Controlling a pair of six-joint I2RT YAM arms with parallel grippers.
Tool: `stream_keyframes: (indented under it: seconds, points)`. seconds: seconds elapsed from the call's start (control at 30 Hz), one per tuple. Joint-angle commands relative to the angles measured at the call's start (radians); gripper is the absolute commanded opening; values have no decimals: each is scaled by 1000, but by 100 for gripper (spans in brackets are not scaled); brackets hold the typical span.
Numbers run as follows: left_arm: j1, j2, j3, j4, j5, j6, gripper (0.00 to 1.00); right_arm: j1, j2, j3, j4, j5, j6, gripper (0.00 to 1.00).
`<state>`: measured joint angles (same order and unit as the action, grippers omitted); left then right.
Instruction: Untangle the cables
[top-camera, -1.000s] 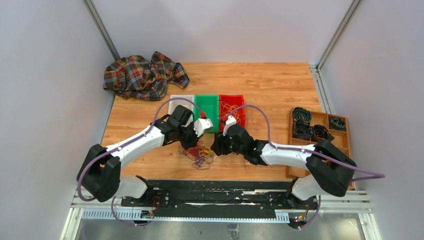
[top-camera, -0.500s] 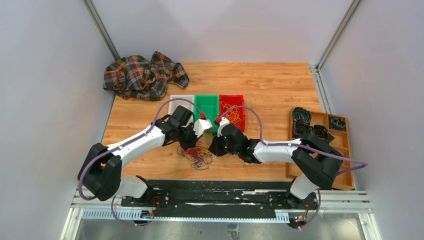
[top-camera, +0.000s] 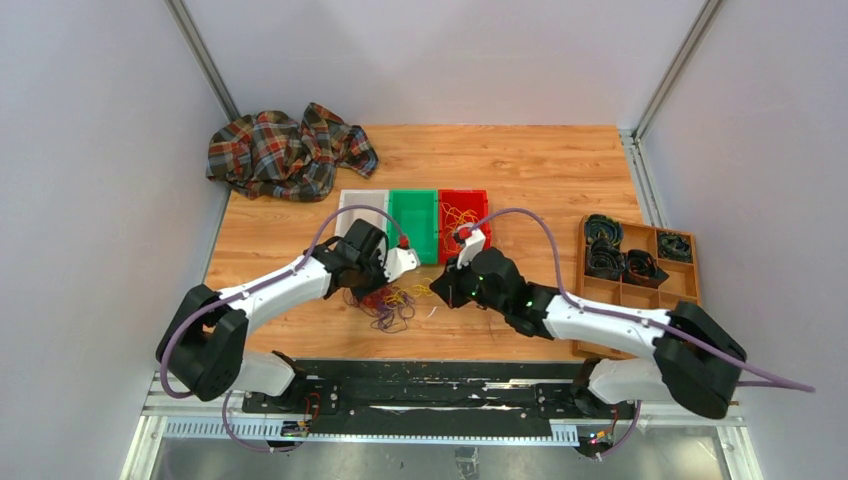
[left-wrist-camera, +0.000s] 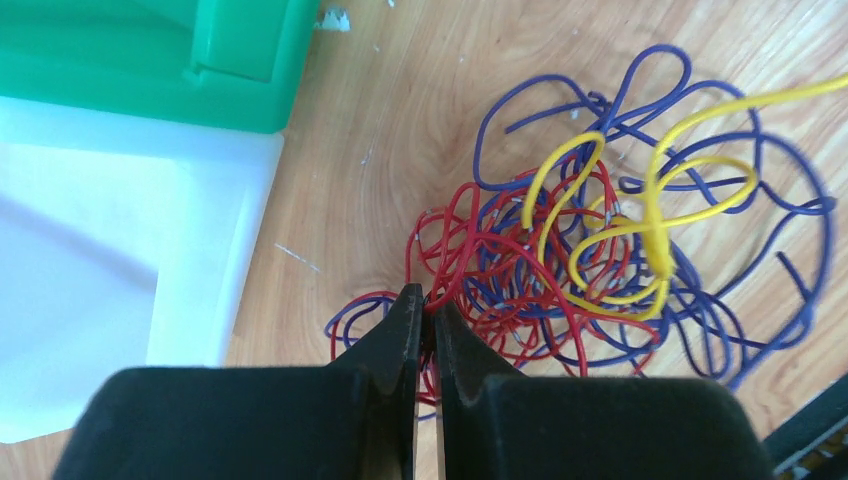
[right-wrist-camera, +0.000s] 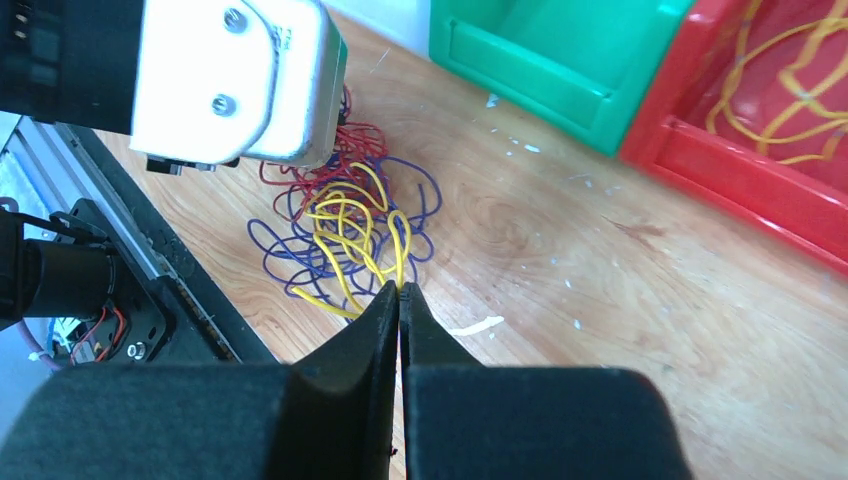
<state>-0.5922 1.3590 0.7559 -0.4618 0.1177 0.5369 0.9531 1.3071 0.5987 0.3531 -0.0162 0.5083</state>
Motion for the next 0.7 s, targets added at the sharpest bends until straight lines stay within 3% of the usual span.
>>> stream_keyframes:
  seconds: [0.0,0.33,0.67]
  points:
    - [0,-17,-33,23,-73,73,1,-26,-125,-45,-112,94,-33,1]
    - [0,-48,-118,55,-153,169,1,-129,-553,-87,-350,203,-80,1]
    - [0,-56,-159,67,-183,213,1,-321,-712,190,-552,211,-197,1]
